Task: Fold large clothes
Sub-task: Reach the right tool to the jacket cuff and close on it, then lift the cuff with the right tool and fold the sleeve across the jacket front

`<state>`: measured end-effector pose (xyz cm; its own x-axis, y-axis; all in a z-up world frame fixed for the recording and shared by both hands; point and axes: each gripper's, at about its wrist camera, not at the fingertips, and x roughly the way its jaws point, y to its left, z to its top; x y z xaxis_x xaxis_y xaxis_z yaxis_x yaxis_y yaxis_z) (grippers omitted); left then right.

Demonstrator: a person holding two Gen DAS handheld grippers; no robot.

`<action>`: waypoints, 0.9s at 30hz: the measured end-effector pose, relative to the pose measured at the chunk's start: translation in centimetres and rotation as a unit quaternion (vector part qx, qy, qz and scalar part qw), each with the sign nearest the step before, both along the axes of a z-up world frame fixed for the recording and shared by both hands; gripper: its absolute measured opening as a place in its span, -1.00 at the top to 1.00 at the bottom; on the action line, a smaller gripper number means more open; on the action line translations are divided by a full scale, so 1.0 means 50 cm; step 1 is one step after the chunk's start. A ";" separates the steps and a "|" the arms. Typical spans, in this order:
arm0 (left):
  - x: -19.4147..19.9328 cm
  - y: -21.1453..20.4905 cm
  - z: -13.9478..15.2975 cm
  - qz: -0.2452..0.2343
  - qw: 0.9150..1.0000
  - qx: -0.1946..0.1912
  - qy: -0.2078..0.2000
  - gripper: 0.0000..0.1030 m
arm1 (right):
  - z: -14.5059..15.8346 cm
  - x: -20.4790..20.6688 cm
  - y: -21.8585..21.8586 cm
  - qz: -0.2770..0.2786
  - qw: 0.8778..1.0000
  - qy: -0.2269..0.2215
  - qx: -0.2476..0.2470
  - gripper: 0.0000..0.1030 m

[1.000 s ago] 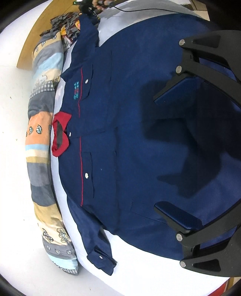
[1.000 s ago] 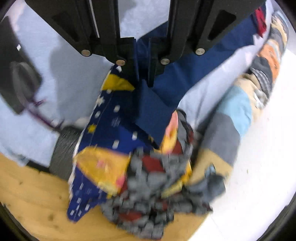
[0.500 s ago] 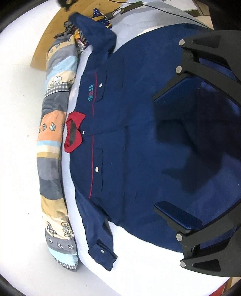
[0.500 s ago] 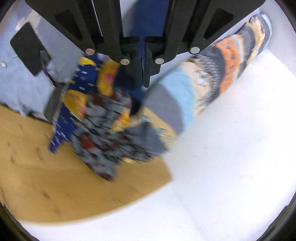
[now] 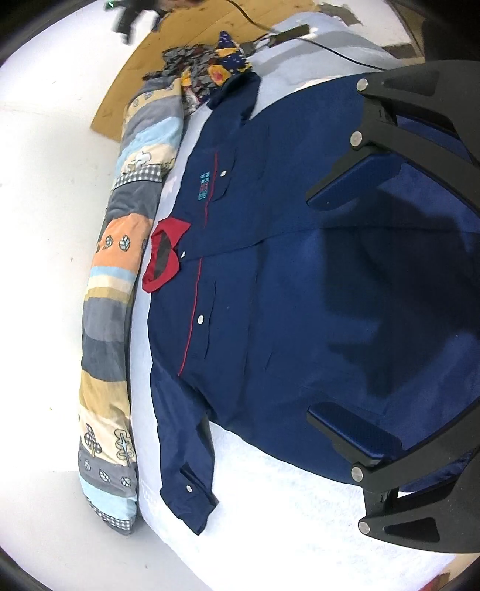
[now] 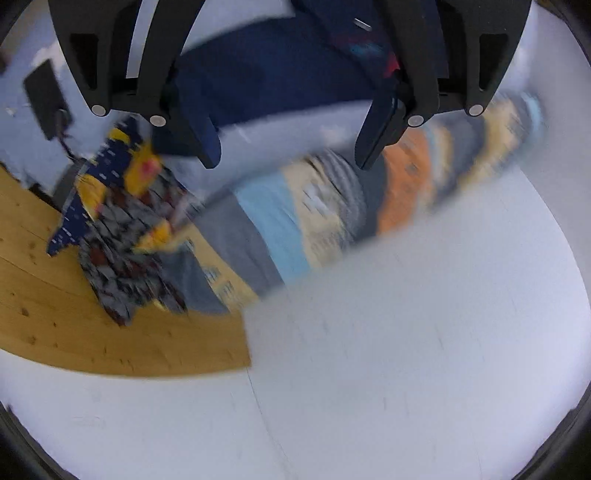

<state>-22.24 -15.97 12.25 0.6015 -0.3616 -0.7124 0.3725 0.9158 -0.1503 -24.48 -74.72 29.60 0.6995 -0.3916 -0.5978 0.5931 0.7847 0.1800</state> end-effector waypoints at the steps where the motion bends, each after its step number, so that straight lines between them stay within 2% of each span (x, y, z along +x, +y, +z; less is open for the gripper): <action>1: -0.001 -0.002 0.000 -0.002 1.000 0.001 -0.001 -1.00 | -0.042 0.006 -0.005 0.006 1.000 0.029 -0.008 -0.50; 4: 0.003 -0.017 -0.005 -0.005 1.000 0.008 0.001 -1.00 | -0.192 0.033 -0.026 0.016 0.990 0.136 -0.035 -0.48; 6: 0.008 -0.032 -0.013 -0.010 1.000 0.013 0.009 -1.00 | -0.287 0.058 -0.034 0.019 0.978 0.195 -0.065 -0.47; 8: 0.012 -0.048 -0.024 -0.017 0.999 0.022 0.018 -1.00 | -0.369 0.093 -0.043 0.018 0.963 0.247 -0.110 -0.34; 10: 0.016 -0.068 -0.033 -0.023 0.999 0.033 0.021 -1.00 | -0.415 0.123 -0.053 0.012 0.950 0.278 -0.141 -0.12; 12: 0.016 -0.085 -0.041 -0.029 0.998 0.045 0.022 -1.00 | -0.454 0.163 -0.084 0.000 0.940 0.304 -0.155 -0.02; 14: 0.019 -0.101 -0.052 -0.033 0.997 0.060 0.024 -1.00 | -0.475 0.195 -0.121 -0.020 0.933 0.316 -0.171 0.21; 15: 0.021 -0.104 -0.056 -0.034 0.997 0.063 0.027 -1.00 | -0.487 0.210 -0.144 -0.030 0.928 0.325 -0.178 0.25; 16: 0.023 -0.109 -0.062 -0.035 0.997 0.066 0.031 -1.00 | -0.496 0.219 -0.168 -0.037 0.927 0.331 -0.174 0.43; 17: 0.025 -0.113 -0.067 -0.036 0.996 0.068 0.036 -1.00 | -0.504 0.225 -0.189 -0.039 0.929 0.330 -0.162 0.86; 18: 0.026 -0.118 -0.073 -0.038 0.996 0.071 0.041 -1.00 | -0.510 0.225 -0.214 -0.045 0.934 0.329 -0.134 0.92; 20: 0.027 -0.126 -0.078 -0.039 0.995 0.077 0.042 -1.00 | -0.494 0.208 -0.238 -0.066 0.945 0.302 -0.103 0.95; 24: 0.023 -0.135 -0.077 -0.043 0.995 0.080 0.039 -1.00 | -0.416 0.128 -0.263 -0.101 0.976 0.189 -0.030 0.95; 27: 0.016 -0.134 -0.072 -0.045 0.995 0.078 0.035 -1.00 | -0.337 0.071 -0.263 -0.108 0.987 0.116 0.008 0.95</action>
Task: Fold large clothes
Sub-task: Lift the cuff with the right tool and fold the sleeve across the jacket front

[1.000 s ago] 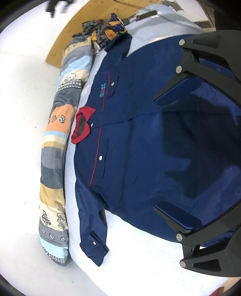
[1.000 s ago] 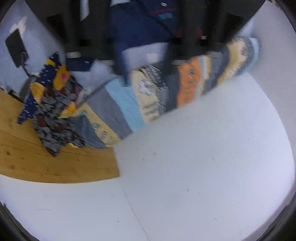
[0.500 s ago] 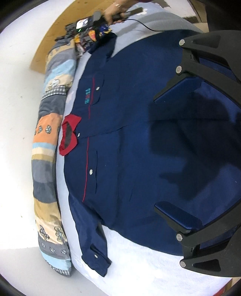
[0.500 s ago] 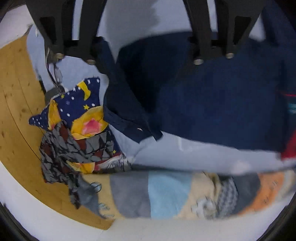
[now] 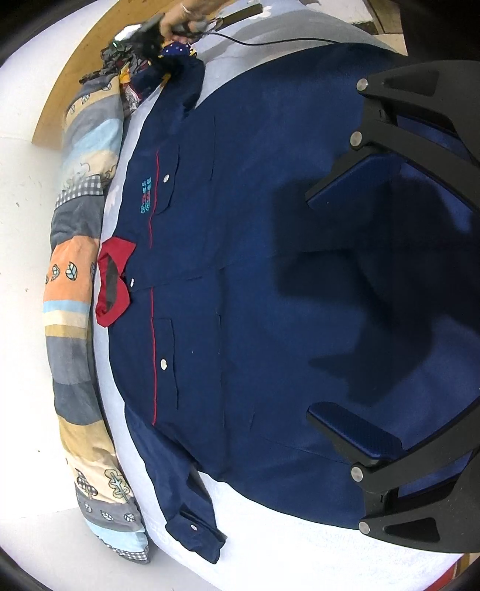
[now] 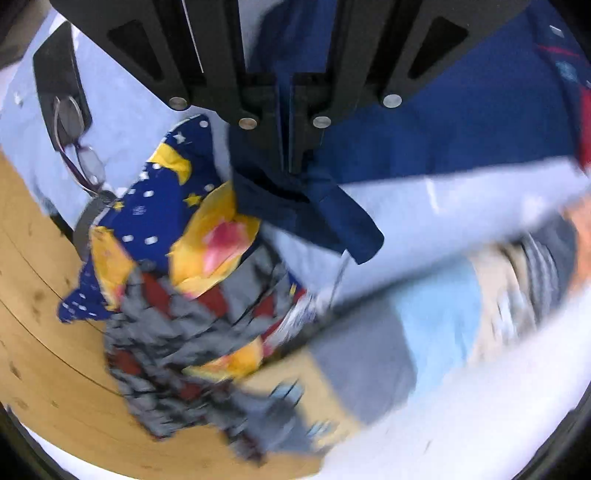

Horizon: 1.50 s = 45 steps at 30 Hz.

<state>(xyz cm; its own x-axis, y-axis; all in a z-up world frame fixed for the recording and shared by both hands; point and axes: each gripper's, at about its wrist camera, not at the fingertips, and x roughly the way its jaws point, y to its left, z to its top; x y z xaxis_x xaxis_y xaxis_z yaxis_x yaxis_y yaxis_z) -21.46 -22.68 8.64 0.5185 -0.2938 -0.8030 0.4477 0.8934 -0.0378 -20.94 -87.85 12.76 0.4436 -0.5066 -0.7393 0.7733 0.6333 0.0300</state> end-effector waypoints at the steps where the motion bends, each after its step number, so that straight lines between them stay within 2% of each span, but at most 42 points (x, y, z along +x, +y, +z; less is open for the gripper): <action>1: -0.004 0.001 0.003 -0.001 1.000 -0.001 -0.002 -1.00 | 0.026 -0.014 0.006 -0.001 1.000 -0.020 0.009 0.95; 5: -0.014 0.012 0.023 0.001 1.000 -0.005 -0.021 -1.00 | 0.143 -0.036 0.044 0.021 0.996 -0.082 0.031 0.95; 11: -0.010 0.045 0.039 0.018 0.999 -0.025 -0.027 -1.00 | 0.303 0.011 0.198 0.097 0.986 -0.131 0.020 0.95; 16: -0.017 0.078 0.055 0.024 0.998 -0.034 -0.042 -1.00 | 0.409 0.073 0.394 0.181 0.970 -0.161 0.009 0.95; 20: -0.020 0.112 0.066 0.033 0.997 -0.053 -0.042 -1.00 | 0.434 0.130 0.565 0.254 0.953 -0.166 0.008 0.95; 23: -0.022 0.135 0.076 0.038 0.996 -0.066 -0.044 -1.00 | 0.407 0.182 0.701 0.305 0.939 -0.156 0.017 0.95; 26: -0.026 0.152 0.083 0.042 0.995 -0.076 -0.046 -1.00 | 0.334 0.242 0.826 0.349 0.925 -0.140 0.047 0.95; 29: -0.026 0.166 0.086 0.045 0.994 -0.085 -0.045 -1.00 | 0.201 0.313 0.958 0.384 0.914 -0.099 0.089 0.95; 32: -0.024 0.176 0.085 0.047 0.994 -0.089 -0.043 -1.00 | 0.057 0.360 1.064 0.409 0.905 -0.048 0.108 0.94; 35: -0.021 0.183 0.082 0.048 0.994 -0.092 -0.036 -1.00 | -0.104 0.397 1.146 0.415 0.902 0.015 0.117 0.94; 37: -0.017 0.187 0.081 0.049 0.994 -0.097 -0.032 -1.00 | -0.191 0.403 1.173 0.407 0.906 0.053 0.106 0.93; 38: -0.015 0.189 0.081 0.050 0.993 -0.100 -0.030 -1.00 | -0.231 0.407 1.179 0.405 0.905 0.074 0.112 0.81; 40: -0.014 0.193 0.082 0.049 0.993 -0.103 -0.028 -1.00 | -0.237 0.395 1.183 0.410 0.903 0.060 0.116 0.79; 41: -0.014 0.195 0.082 0.049 0.993 -0.105 -0.028 -1.00 | -0.228 0.392 1.178 0.420 0.897 0.061 0.125 0.78; 43: -0.012 0.197 0.083 0.048 0.993 -0.109 -0.027 -1.00 | -0.204 0.389 1.158 0.447 0.878 0.072 0.158 0.76; 45: -0.012 0.199 0.084 0.049 0.992 -0.111 -0.026 -1.00 | -0.152 0.366 1.124 0.475 0.860 0.035 0.184 0.66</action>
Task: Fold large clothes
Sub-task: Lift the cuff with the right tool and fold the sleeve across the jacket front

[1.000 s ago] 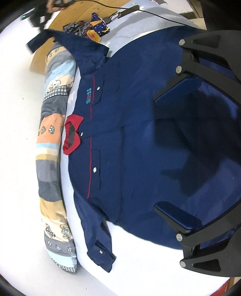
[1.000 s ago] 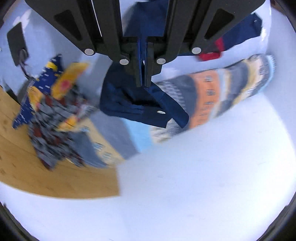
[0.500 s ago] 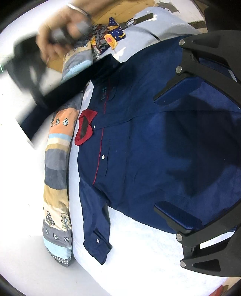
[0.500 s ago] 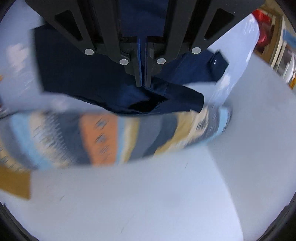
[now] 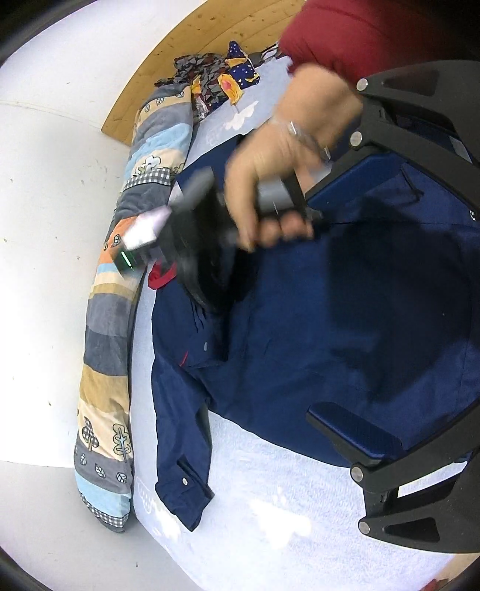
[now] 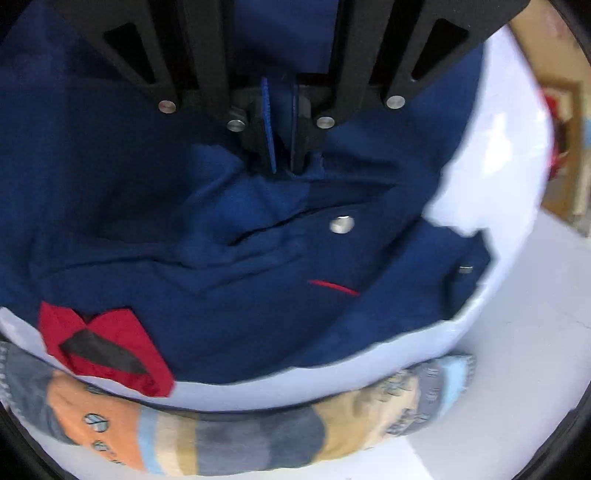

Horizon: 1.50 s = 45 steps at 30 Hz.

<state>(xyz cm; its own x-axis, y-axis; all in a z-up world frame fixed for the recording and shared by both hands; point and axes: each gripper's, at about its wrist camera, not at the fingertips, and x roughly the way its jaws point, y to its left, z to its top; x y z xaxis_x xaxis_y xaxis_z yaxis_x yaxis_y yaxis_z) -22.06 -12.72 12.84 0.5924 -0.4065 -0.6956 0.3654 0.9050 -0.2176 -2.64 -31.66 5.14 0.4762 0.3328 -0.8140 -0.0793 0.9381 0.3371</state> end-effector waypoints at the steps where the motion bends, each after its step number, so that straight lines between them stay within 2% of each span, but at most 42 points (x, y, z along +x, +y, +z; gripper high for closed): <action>1: -0.002 0.002 0.000 0.000 1.000 -0.002 0.001 -1.00 | 0.026 -0.014 -0.018 0.004 1.000 -0.009 0.019 0.53; 3: -0.002 0.004 0.000 0.001 1.000 -0.004 0.003 -1.00 | 0.079 -0.043 -0.059 0.004 0.999 -0.040 0.032 0.20; 4: -0.002 0.004 0.000 0.003 1.000 -0.006 0.005 -1.00 | 0.099 -0.054 -0.077 -0.008 0.998 -0.056 0.025 -0.06; 5: -0.003 0.006 0.000 0.004 1.000 -0.009 0.006 -1.00 | 0.121 -0.068 -0.108 -0.029 0.997 -0.076 0.014 -0.18; 8: -0.009 0.010 0.001 0.007 1.000 -0.010 0.005 -1.00 | 0.153 -0.088 -0.178 -0.104 0.990 -0.097 -0.020 -0.10; 10: -0.007 0.010 -0.001 0.007 1.000 -0.008 0.006 -1.00 | 0.168 -0.113 -0.263 -0.175 0.977 -0.114 -0.044 -0.09; 11: -0.007 0.011 -0.002 0.007 1.000 -0.008 0.007 -1.00 | 0.173 -0.125 -0.306 -0.216 0.968 -0.116 -0.056 -0.09; 13: -0.004 0.013 -0.003 0.007 1.000 -0.008 0.008 -1.00 | 0.172 -0.149 -0.402 -0.309 0.942 -0.101 -0.086 -0.11; 14: -0.004 0.012 -0.002 0.007 1.000 -0.008 0.008 -1.00 | 0.161 -0.171 -0.463 -0.365 0.923 -0.086 -0.088 -0.09; 16: -0.003 0.011 -0.002 0.008 1.000 -0.008 0.009 -1.00 | 0.134 -0.196 -0.534 -0.431 0.896 -0.062 -0.086 -0.03; 17: -0.002 0.011 -0.003 0.008 1.000 -0.009 0.010 -1.00 | 0.109 -0.204 -0.555 -0.445 0.891 -0.043 -0.079 0.03; 18: -0.002 0.009 -0.004 0.007 1.000 -0.010 0.012 -1.00 | 0.074 -0.194 -0.564 -0.428 0.901 -0.018 -0.068 0.08; 19: -0.001 0.008 -0.005 0.006 1.000 -0.011 0.014 -1.00 | 0.037 -0.178 -0.553 -0.397 0.916 0.010 -0.061 0.11; 20: -0.002 0.007 -0.004 0.005 1.000 -0.011 0.014 -1.00 | -0.020 -0.147 -0.525 -0.338 0.939 0.057 -0.041 0.10; 21: -0.004 0.005 -0.005 0.004 1.000 -0.010 0.014 -1.00 | -0.052 -0.134 -0.510 -0.301 0.949 0.087 -0.026 0.08; 22: -0.004 0.003 -0.005 0.002 1.000 -0.007 0.014 -1.00 | -0.056 -0.129 -0.487 -0.281 0.956 0.083 -0.035 0.04; 24: -0.009 0.003 -0.005 0.001 1.000 -0.001 0.010 -1.00 | -0.027 -0.123 -0.465 -0.282 0.952 0.080 -0.091 0.09; 25: -0.009 0.004 -0.005 0.002 1.000 0.002 0.009 -1.00 | -0.001 -0.126 -0.454 -0.304 0.941 0.078 -0.128 0.12; 26: -0.008 0.005 -0.006 0.004 1.000 0.003 0.010 -1.00 | 0.025 -0.133 -0.440 -0.320 0.933 0.064 -0.155 0.03; 27: -0.006 0.009 -0.007 0.006 1.000 0.001 0.012 -1.00 | 0.060 -0.138 -0.414 -0.324 0.926 0.040 -0.189 0.04; 28: -0.004 0.013 -0.008 0.009 1.000 -0.002 0.014 -1.00 | 0.087 -0.138 -0.386 -0.315 0.924 0.019 -0.215 0.03; 29: -0.002 0.017 -0.009 0.012 1.000 -0.004 0.017 -1.00 | 0.111 -0.135 -0.344 -0.290 0.928 -0.003 -0.236 0.00; 31: -0.001 0.022 -0.011 0.014 1.000 -0.009 0.022 -1.00 | 0.139 -0.133 -0.250 -0.213 0.948 -0.042 -0.231 -0.04; 33: -0.002 0.027 -0.010 0.016 1.000 -0.013 0.022 -1.00 | 0.145 -0.130 -0.156 -0.106 0.979 -0.073 -0.161 -0.05; 35: -0.005 0.030 -0.007 0.016 1.000 -0.011 0.018 -1.00 | 0.116 -0.111 -0.047 -0.002 0.992 -0.052 -0.116 -0.02; 37: -0.008 0.035 -0.007 0.017 1.000 -0.009 0.016 -1.00 | 0.082 -0.102 0.045 0.060 0.988 -0.040 -0.136 0.03; 41: -0.004 0.051 -0.009 0.022 0.999 -0.018 0.023 -1.00 | 0.020 -0.092 0.166 0.134 0.966 -0.037 -0.218 0.12; 42: -0.003 0.055 -0.009 0.024 0.999 -0.019 0.024 -1.00 | 0.005 -0.073 0.175 0.132 0.962 -0.038 -0.236 0.20; 43: -0.002 0.058 -0.008 0.026 0.999 -0.020 0.024 -1.00 | -0.006 -0.061 0.182 0.127 0.961 -0.035 -0.244 0.44; 45: 0.001 0.064 -0.009 0.028 0.999 -0.024 0.027 -1.00 | -0.016 -0.039 0.182 0.112 0.967 -0.018 -0.229 0.71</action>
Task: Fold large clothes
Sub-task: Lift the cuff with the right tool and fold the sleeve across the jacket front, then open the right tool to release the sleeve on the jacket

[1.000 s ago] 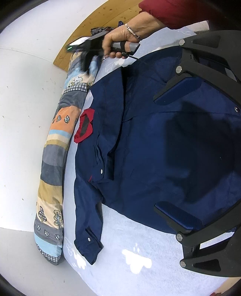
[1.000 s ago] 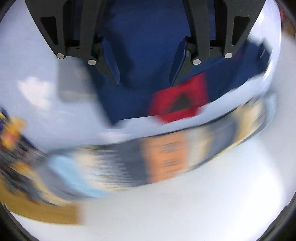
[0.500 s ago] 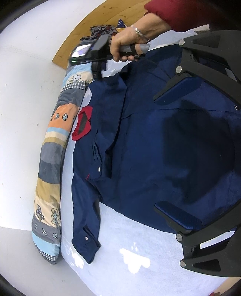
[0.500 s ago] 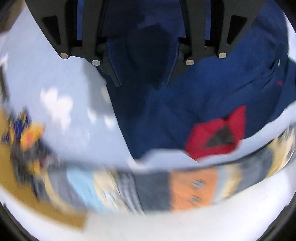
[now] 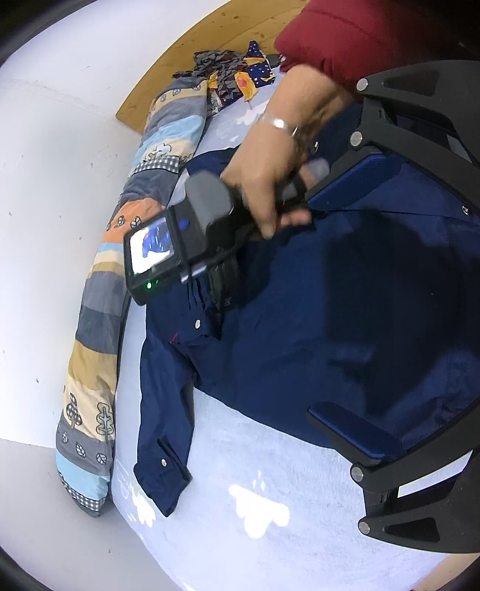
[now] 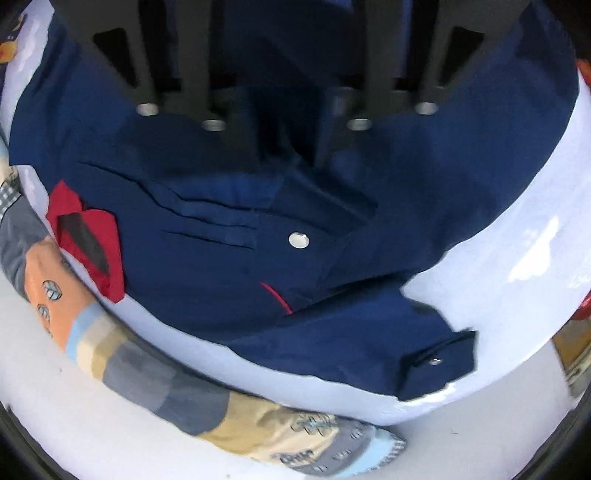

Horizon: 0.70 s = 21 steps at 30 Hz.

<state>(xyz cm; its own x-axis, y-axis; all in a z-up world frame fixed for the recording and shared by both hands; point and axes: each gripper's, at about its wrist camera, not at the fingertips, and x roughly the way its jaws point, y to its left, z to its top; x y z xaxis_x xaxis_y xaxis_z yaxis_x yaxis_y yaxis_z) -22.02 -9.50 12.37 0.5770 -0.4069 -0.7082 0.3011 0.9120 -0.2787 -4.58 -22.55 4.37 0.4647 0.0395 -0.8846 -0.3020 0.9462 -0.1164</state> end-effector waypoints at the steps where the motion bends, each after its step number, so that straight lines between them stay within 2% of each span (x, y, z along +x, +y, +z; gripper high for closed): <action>1: 0.001 0.002 0.000 0.000 1.000 -0.002 0.001 -1.00 | 0.006 0.003 -0.001 -0.013 1.000 0.002 0.009 0.83; 5: 0.003 0.007 0.003 0.001 1.000 -0.007 0.000 -1.00 | 0.063 0.011 0.005 -0.033 0.994 -0.022 0.101 0.85; 6: 0.004 0.008 0.002 0.001 1.000 -0.008 0.000 -1.00 | 0.065 0.013 0.012 -0.031 0.993 -0.022 0.110 0.85; 9: 0.005 0.007 0.000 0.000 1.000 -0.009 0.004 -1.00 | 0.047 0.013 0.047 -0.011 0.996 -0.003 0.087 0.81; 11: 0.005 0.005 0.001 -0.001 1.000 -0.007 0.004 -1.00 | 0.024 0.021 0.054 -0.015 0.997 0.011 0.072 0.68; 13: 0.003 0.004 0.003 0.001 1.000 -0.005 0.000 -1.00 | 0.027 0.001 0.045 -0.014 0.997 0.012 0.081 0.62; 15: 0.004 0.006 0.004 0.003 1.000 -0.003 -0.003 -1.00 | 0.057 -0.051 0.021 -0.010 0.994 -0.012 0.105 0.42; 16: 0.005 0.006 0.002 0.004 1.000 -0.003 -0.002 -1.00 | 0.064 -0.071 0.003 -0.012 0.993 -0.020 0.118 -0.04; 17: 0.006 0.006 0.001 0.004 1.000 -0.003 0.000 -1.00 | 0.067 -0.091 -0.015 -0.020 0.992 -0.023 0.125 -0.41; 19: 0.010 0.008 -0.003 0.008 1.000 -0.004 0.005 -1.00 | 0.059 -0.128 -0.059 -0.041 0.990 -0.008 0.132 -0.40; 21: 0.013 0.009 -0.005 0.014 1.000 -0.001 0.006 -1.00 | 0.027 -0.148 -0.103 -0.074 0.989 0.039 0.123 -0.32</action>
